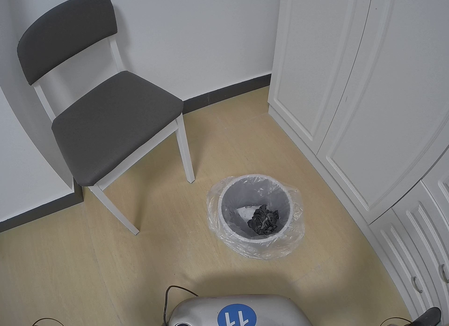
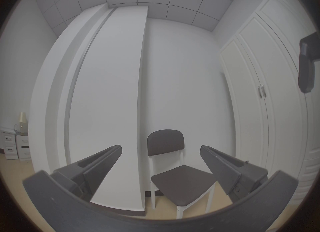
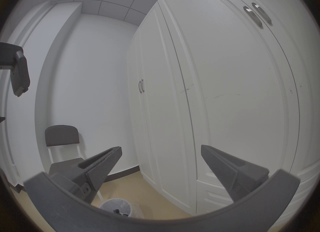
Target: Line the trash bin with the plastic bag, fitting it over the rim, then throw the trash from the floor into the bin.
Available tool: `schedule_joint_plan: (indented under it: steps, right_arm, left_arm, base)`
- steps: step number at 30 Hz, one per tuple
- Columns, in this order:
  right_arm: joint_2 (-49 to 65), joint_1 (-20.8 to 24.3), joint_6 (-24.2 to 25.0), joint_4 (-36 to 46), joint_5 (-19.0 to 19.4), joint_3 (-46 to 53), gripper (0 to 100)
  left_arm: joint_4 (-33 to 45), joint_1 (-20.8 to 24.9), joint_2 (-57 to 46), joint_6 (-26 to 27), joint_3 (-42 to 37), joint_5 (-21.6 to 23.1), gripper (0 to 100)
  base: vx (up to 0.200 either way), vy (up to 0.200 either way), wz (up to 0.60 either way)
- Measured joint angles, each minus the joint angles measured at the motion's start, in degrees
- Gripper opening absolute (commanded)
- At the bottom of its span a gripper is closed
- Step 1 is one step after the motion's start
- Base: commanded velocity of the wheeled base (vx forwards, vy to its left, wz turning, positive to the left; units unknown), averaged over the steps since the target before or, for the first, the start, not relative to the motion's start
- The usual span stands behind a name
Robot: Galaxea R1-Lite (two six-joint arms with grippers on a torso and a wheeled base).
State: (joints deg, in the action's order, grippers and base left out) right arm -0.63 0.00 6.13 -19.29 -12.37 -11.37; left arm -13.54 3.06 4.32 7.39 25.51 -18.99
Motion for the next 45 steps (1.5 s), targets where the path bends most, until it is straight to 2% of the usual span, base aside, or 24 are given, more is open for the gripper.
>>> schedule_joint_plan:
  steps: [4, 14, 27, 31, 34, 45]
  right_arm:
    - [0.0, 0.0, 0.0, -1.0, -0.1, 0.2, 100]
    - [0.0, 0.0, -2.0, -11.1, 0.5, 4.4, 100]
    - [-0.1, 0.0, -2.6, -16.9, 1.4, 8.9, 100]
    - [-0.1, 0.0, -2.8, -18.3, 1.8, 10.0, 100]
    - [-0.1, 0.0, -2.9, -18.5, 1.9, 10.2, 100]
    - [-0.1, -0.1, -3.1, -13.7, 2.9, 10.4, 100]
  left_arm:
    - [0.4, -1.1, -1.1, -0.1, -2.0, 0.2, 100]
    - [-1.2, -2.1, -3.2, -0.4, -8.5, 0.3, 100]
    - [-13.6, -2.4, -3.5, 0.0, -19.4, 1.6, 100]
    - [-14.9, -2.4, -3.5, 0.0, -22.7, 1.8, 100]
    - [-12.6, -2.4, -3.5, -0.3, -23.8, 1.8, 100]
    - [8.6, -2.4, -3.5, -3.8, -24.5, 1.7, 100]
  base:
    - [0.000, 0.000, 0.00]
    - [0.000, 0.000, 0.00]
    - [0.000, 0.000, 0.00]
    - [0.000, 0.000, 0.00]
    - [0.000, 0.000, 0.00]
    - [0.000, 0.000, 0.00]
